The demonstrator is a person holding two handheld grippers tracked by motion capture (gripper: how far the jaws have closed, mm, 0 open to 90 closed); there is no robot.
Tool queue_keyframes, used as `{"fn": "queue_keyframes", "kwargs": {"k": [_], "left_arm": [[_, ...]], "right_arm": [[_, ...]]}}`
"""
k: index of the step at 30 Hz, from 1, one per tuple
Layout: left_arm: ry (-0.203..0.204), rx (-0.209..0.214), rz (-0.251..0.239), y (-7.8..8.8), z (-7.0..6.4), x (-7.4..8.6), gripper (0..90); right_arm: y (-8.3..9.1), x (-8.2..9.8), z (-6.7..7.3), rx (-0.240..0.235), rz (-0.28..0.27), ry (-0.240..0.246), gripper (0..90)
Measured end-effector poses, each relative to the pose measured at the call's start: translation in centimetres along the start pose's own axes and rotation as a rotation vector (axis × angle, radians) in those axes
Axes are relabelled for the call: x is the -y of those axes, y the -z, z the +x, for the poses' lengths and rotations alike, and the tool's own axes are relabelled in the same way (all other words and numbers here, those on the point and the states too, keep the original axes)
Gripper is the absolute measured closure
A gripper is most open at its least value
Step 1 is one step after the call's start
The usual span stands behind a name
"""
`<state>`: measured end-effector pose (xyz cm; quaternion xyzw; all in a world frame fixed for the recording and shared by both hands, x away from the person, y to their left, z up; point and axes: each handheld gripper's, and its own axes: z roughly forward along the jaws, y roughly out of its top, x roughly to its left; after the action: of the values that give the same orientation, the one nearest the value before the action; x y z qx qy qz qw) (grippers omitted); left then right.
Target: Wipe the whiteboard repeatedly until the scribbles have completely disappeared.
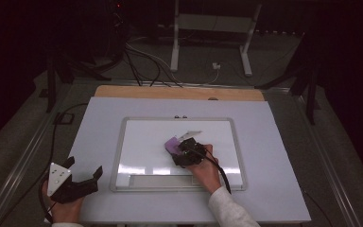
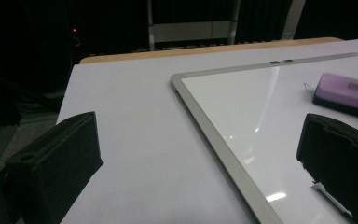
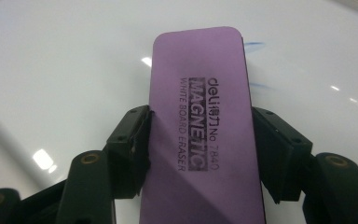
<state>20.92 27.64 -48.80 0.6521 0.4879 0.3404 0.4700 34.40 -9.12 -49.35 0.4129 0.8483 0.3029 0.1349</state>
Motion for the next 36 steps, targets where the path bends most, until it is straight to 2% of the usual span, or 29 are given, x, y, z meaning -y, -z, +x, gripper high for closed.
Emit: {"fn": "queue_keyframes", "kwargs": {"k": [3,6,7,8,10,15,18,22,27,30,32,34,36], "left_arm": [[0.0,0.0,0.0,0.0,0.0,0.0,0.4],[-0.005,0.001,0.006,-0.1,0.0,0.0,0.4],[-0.005,0.001,0.007,-0.2,-0.1,0.0,0.4],[-0.005,0.002,0.008,-0.2,-0.1,0.0,0.4],[-0.008,0.003,0.007,-0.2,-0.2,0.0,0.4],[-0.004,0.002,0.004,-0.1,0.0,0.0,0.4],[-0.001,0.001,0.001,0.0,0.0,0.0,0.4],[0.0,0.001,0.0,0.0,0.0,0.0,0.4],[0.002,0.001,-0.001,0.0,0.0,0.0,0.4],[-0.003,0.003,0.004,-0.1,0.0,0.0,0.4],[-0.005,0.004,0.006,-0.1,-0.1,0.0,0.4],[-0.004,0.004,0.006,-0.2,-0.2,0.0,0.4],[-0.006,0.006,0.009,-0.3,-0.2,0.0,0.4]], "right_arm": [[0.0,0.0,-1.7,0.047,-0.006,-0.051,41.0],[0.0,0.1,-2.1,0.048,-0.005,-0.082,41.0],[0.0,0.0,-1.9,0.061,-0.005,-0.073,41.0],[0.0,0.0,-1.6,0.048,-0.004,-0.063,41.0],[-0.2,-0.1,-0.7,-0.004,-0.001,-0.053,41.0],[-0.4,-0.1,2.0,-0.108,0.0,0.014,41.0],[-0.4,-0.3,2.6,-0.093,0.003,0.055,41.0],[-0.5,-0.4,1.0,-0.035,-0.005,0.006,41.0],[-0.4,-0.1,-2.8,0.057,-0.023,-0.116,41.0],[-0.2,0.1,-4.4,0.104,-0.028,-0.176,41.0],[-0.2,0.1,-4.5,0.108,-0.024,-0.191,41.0],[-0.2,-0.1,-3.9,0.127,-0.018,-0.162,41.0],[-0.5,-0.4,-3.1,0.079,-0.016,-0.151,41.0]]}}
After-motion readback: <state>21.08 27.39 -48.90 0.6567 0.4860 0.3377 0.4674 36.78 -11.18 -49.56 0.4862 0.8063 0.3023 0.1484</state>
